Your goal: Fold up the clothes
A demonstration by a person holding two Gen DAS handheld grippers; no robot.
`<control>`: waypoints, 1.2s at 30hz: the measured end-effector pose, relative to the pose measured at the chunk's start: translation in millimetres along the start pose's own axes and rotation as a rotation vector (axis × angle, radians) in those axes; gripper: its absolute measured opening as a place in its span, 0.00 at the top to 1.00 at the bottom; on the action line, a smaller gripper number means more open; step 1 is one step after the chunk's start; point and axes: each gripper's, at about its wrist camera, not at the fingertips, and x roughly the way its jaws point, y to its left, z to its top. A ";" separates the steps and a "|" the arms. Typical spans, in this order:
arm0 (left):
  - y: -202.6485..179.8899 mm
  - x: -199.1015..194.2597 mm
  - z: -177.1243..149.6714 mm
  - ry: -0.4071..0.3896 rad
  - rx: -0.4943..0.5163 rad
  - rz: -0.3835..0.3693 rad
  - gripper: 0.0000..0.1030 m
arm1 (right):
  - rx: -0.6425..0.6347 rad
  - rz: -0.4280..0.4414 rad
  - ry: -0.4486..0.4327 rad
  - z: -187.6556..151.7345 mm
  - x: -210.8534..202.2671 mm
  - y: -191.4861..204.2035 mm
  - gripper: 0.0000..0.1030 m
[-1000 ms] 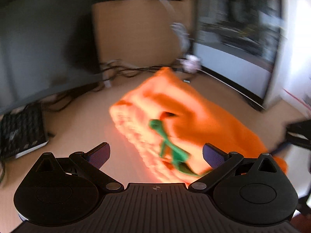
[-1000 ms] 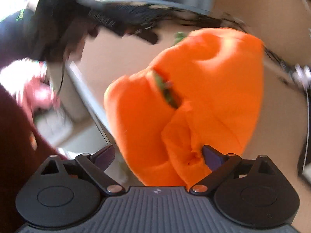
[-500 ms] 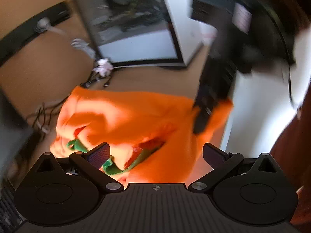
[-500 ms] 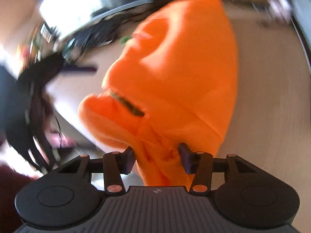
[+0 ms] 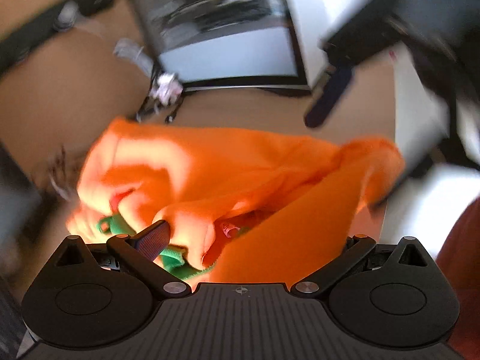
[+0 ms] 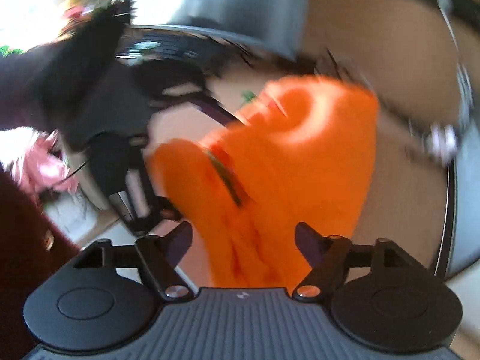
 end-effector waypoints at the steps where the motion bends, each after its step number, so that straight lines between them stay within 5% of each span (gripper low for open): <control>1: 8.3 1.9 1.7 0.011 -0.066 -0.028 0.00 | -0.058 -0.009 -0.018 1.7 3.3 9.2 0.20; 4: 28.7 5.5 4.4 0.013 -0.237 -0.093 0.00 | -0.224 -0.118 -0.024 0.6 23.7 27.3 0.19; 9: 36.5 -1.0 9.0 -0.012 -0.316 -0.133 0.00 | -0.257 -0.188 0.000 -3.8 51.4 21.3 0.22; 11: 28.6 -9.4 9.4 -0.014 -0.246 -0.093 0.00 | -0.166 -0.157 0.032 2.6 58.6 2.7 0.51; 20: -11.3 -28.4 -12.7 0.014 0.175 0.113 0.00 | 0.658 0.210 0.059 -11.2 71.2 -109.7 0.64; 22: -20.0 -22.1 -13.9 -0.004 0.255 0.160 0.00 | 0.738 0.241 0.063 -15.0 70.4 -118.8 0.67; 24: -27.4 -15.5 -13.5 -0.027 0.337 0.196 0.00 | 0.659 0.220 0.069 -9.2 63.6 -111.2 0.71; 29: -28.5 1.2 -2.1 -0.057 0.412 0.049 0.00 | 0.414 0.199 0.103 11.7 36.1 -80.9 0.78; 36: 1.6 0.5 1.8 -0.085 0.011 -0.321 0.01 | 0.214 0.182 0.116 44.1 3.7 -65.4 0.80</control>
